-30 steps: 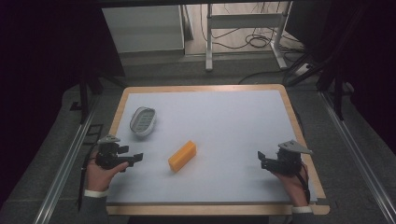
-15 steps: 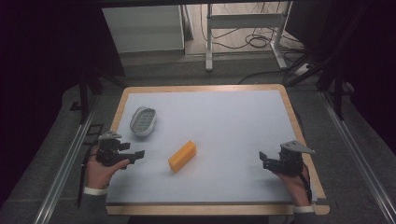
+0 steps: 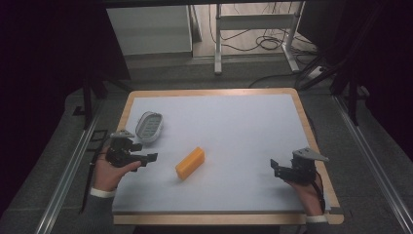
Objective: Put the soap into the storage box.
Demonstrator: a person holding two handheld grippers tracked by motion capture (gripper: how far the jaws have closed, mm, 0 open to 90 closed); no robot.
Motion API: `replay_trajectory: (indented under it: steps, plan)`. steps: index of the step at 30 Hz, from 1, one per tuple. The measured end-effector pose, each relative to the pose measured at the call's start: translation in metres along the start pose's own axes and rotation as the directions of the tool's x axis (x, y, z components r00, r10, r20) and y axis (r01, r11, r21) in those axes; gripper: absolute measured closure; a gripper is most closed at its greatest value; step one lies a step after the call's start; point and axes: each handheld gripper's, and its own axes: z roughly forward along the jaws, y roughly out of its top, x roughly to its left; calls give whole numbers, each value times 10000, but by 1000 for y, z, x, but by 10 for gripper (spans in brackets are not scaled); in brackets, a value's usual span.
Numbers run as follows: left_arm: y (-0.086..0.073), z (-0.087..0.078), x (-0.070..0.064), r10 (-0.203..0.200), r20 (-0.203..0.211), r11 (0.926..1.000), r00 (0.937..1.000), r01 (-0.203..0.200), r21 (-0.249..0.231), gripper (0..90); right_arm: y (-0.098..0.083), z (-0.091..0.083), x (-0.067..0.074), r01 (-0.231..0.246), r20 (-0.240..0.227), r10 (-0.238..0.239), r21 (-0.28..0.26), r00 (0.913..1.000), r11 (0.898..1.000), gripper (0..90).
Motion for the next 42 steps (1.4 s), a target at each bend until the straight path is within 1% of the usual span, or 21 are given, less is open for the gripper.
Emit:
replay_trajectory:
  steps: [3,7,9,11,16,27,31,33,34,35,36,42]
  plan:
    - [2,0,-3,55,18,10000,10000,-55,11,202,-1,-1,0,18,4,-18,-2,10000,10000,89]
    - [5,4,-7,185,36,9997,9998,-186,151,199,-1,-1,0,69,-6,-69,11,10000,10000,89]
    - [7,8,-10,350,64,9990,9994,-351,286,197,-2,-1,0,86,15,-86,15,10000,10000,89]
    - [8,11,-12,410,77,9986,9991,-412,342,195,-2,-1,-1,46,77,-46,18,10000,10000,89]
    - [10,16,-18,590,110,9973,9982,-594,420,193,-4,0,-2,49,106,-50,100,9999,9999,89]
    - [17,21,-33,947,197,9939,9953,-957,544,191,-4,-1,-1,142,159,-143,61,9998,9999,89]
    - [19,26,-43,1201,264,9901,9924,-1216,699,190,-4,-2,0,163,248,-164,36,9996,9999,89]
    - [20,27,-45,1257,269,9893,9917,-1273,713,189,-4,-2,0,164,235,-164,27,9996,9999,89]
    - [21,28,-49,1349,286,9879,9904,-1367,734,189,-4,-2,0,191,233,-192,18,9995,9998,89]
    - [21,28,-49,1349,286,9879,9904,-1367,734,189,-4,-2,0,191,233,-192,18,9995,9998,89]
    - [23,30,-52,1411,359,9871,9894,-1433,708,188,-4,-2,0,227,233,-228,46,9995,9997,89]
    - [28,35,-59,1551,385,9846,9872,-1576,761,187,-5,-1,0,238,280,-240,77,9993,9997,89]
